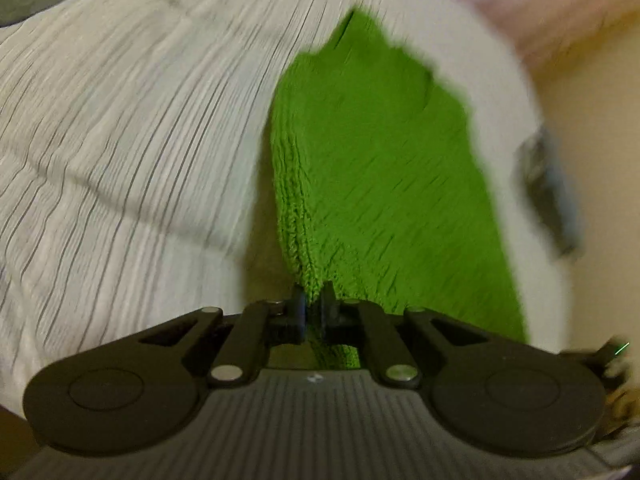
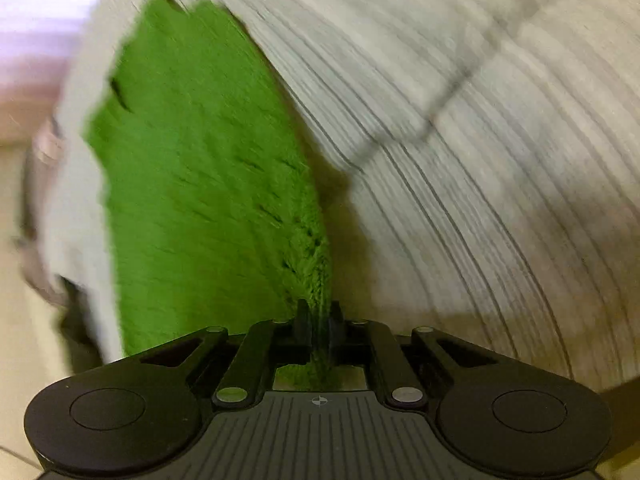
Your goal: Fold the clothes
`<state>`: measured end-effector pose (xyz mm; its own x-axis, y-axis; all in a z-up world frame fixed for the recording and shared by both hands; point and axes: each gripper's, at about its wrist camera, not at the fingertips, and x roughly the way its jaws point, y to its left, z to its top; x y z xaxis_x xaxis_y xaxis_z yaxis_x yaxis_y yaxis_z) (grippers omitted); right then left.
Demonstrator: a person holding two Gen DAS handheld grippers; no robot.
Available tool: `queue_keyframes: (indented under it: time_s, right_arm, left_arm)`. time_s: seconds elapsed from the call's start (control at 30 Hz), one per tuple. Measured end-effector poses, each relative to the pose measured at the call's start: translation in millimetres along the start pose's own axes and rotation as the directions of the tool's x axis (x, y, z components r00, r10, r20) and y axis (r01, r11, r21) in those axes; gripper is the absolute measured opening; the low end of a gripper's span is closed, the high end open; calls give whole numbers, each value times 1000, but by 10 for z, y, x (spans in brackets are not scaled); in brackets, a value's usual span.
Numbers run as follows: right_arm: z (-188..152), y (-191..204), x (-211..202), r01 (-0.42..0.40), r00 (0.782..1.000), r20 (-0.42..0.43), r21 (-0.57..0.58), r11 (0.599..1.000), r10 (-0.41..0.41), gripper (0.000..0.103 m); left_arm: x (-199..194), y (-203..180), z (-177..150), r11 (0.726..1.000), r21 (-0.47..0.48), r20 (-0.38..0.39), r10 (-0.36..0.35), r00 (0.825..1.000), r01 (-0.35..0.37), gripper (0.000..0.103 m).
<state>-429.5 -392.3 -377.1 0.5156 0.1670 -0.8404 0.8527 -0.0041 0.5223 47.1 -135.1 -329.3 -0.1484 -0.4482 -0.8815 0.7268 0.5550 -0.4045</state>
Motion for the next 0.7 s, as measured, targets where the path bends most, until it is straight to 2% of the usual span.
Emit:
queue_keyframes:
  time_s: [0.03, 0.07, 0.1, 0.13, 0.17, 0.2, 0.27, 0.33, 0.4, 0.47, 0.57, 0.7]
  right_arm:
    - [-9, 82, -33, 47, 999, 25, -55, 997, -46, 5]
    - [-18, 164, -66, 95, 995, 53, -108, 990, -90, 5]
    - [-27, 246, -99, 144, 988, 83, -160, 977, -132, 16]
    - [-36, 329, -132, 194, 978, 115, -210, 958, -173, 54]
    - [-45, 411, -165, 243, 966, 149, -257, 935, -211, 72]
    - [-54, 493, -198, 293, 952, 184, -302, 907, -246, 80]
    - [-72, 657, -263, 391, 915, 260, -382, 837, -308, 80]
    - [-88, 821, -331, 482, 871, 339, -449, 752, -356, 80]
    - [9, 989, -388, 452, 874, 404, -472, 757, -270, 80]
    - [111, 1204, -308, 416, 882, 429, -511, 752, -196, 80]
    - [268, 1511, -64, 394, 891, 431, -580, 713, -142, 80]
    - [418, 1728, 228, 379, 893, 443, -642, 666, -81, 79]
  left_arm:
    - [126, -21, -58, 998, 26, -28, 61, 998, -61, 5]
    - [176, -64, -89, 994, 51, -27, 94, 995, -93, 7]
    - [226, -106, -121, 989, 76, -24, 126, 992, -124, 8]
    - [275, -149, -152, 983, 101, -21, 159, 987, -156, 9]
    - [309, -189, -173, 975, 123, -16, 187, 982, -184, 14]
    - [278, -217, -155, 971, 136, -10, 202, 979, -199, 16]
    - [188, -238, -166, 954, 161, 5, 254, 967, -252, 23]
    - [51, -289, -130, 936, 186, 54, 294, 954, -298, 23]
    - [-60, -402, -79, 912, 235, 119, 316, 941, -336, 18]
    - [-54, -534, -9, 897, 301, 163, 288, 944, -325, 19]
    - [136, -697, 139, 895, 347, 160, 237, 958, -279, 19]
    - [386, -824, 402, 911, 358, 165, 153, 974, -204, 18]
